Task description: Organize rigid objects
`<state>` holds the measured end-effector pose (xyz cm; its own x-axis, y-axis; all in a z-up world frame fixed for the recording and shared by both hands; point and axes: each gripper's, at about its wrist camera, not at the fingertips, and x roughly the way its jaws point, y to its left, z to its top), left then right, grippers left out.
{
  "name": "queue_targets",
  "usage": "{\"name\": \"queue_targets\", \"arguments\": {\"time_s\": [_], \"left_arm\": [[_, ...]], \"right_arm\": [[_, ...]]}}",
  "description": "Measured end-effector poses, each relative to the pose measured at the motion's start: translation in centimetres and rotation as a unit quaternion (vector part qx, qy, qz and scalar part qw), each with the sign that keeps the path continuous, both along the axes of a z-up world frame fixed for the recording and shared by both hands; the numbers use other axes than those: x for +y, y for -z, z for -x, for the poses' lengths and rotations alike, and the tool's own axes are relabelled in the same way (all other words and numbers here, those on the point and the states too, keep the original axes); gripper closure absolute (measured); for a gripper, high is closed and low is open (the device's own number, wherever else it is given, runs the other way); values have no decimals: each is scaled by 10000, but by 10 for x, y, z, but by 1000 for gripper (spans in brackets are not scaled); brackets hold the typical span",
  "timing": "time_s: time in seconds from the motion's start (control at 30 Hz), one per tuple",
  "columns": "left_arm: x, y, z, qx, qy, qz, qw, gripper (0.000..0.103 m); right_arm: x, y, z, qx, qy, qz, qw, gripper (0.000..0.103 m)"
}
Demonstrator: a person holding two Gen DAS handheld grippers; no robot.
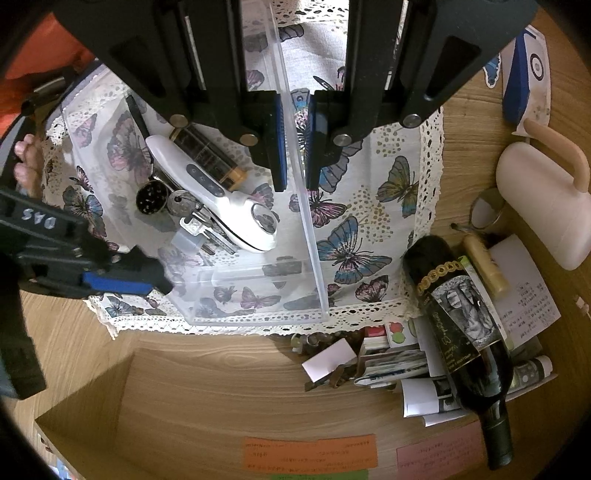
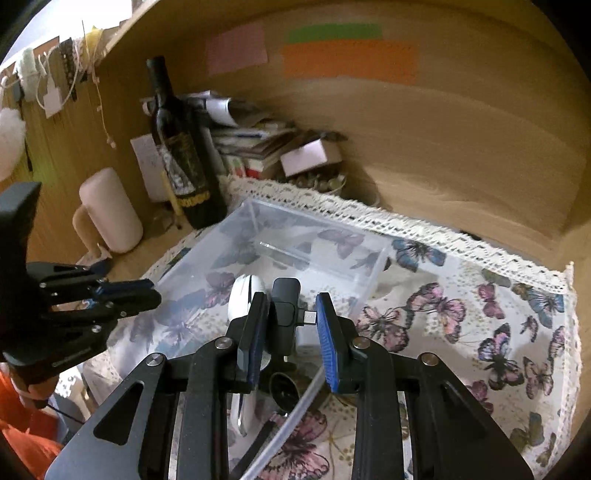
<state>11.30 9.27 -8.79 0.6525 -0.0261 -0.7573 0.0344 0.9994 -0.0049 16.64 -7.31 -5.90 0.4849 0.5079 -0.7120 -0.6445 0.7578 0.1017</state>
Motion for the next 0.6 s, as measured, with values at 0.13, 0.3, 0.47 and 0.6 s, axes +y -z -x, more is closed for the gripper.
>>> {"name": "queue_targets", "arguments": {"time_s": [0.13, 0.3, 0.47, 0.6], "left_arm": [[1, 0, 0, -1, -2, 18, 10000, 94], [2, -1, 0, -9, -29, 29, 10000, 94], [6, -8, 2, -76, -149, 119, 9998, 94], [7, -21, 10, -310, -326, 120, 9989, 94]], "right_arm": [[8, 11, -7, 209, -53, 108, 9997, 78], [6, 15, -8, 374, -23, 101, 9992, 78], [-5, 2, -1, 248, 47, -49, 9997, 76], [-18, -12, 11, 27, 152, -210, 9997, 70]]}}
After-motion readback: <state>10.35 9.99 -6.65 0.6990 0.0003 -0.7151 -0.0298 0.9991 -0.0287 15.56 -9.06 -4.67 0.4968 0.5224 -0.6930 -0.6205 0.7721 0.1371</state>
